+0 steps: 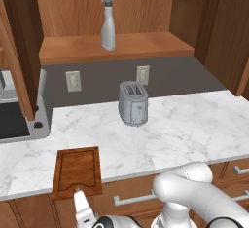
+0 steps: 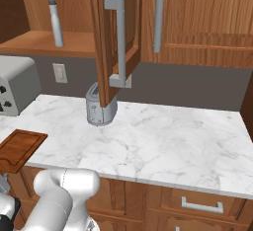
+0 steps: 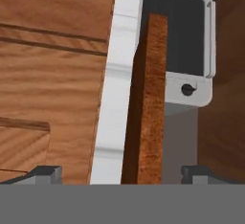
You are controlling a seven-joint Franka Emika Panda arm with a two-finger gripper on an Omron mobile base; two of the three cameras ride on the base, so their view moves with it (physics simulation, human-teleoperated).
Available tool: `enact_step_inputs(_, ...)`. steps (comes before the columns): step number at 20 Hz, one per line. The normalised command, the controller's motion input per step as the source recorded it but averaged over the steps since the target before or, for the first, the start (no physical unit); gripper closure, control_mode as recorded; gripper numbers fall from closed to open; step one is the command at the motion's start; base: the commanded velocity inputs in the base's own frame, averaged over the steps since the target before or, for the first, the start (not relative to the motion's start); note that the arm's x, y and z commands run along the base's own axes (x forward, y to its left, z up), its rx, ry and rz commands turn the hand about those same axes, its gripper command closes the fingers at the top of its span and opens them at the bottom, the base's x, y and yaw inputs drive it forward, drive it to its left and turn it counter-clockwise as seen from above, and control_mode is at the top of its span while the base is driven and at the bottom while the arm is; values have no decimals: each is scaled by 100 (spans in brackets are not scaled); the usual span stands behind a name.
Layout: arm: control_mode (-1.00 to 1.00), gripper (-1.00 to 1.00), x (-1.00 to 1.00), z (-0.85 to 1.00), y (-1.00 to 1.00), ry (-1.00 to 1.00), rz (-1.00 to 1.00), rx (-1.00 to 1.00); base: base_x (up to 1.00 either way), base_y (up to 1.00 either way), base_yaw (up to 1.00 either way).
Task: Move the cutting board and knife to the sink. Then move spray from the cabinet to the counter.
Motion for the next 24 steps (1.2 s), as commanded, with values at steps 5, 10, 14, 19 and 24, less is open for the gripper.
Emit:
enact_step_inputs(5, -100, -100, 5, 0, 0, 0, 0, 5, 0, 0, 0)
enact_step_inputs(10, -100, -100, 9, 0, 0, 0, 1, 3, 0, 0, 0)
enact_step_inputs(14, -100, -100, 9, 0, 0, 0, 1, 3, 0, 0, 0)
enact_step_inputs(19, -100, -100, 9, 0, 0, 0, 2, 3, 0, 0, 0)
enact_step_inputs(24, -100, 100, 2, 0, 0, 0, 0, 0, 0, 0, 0)
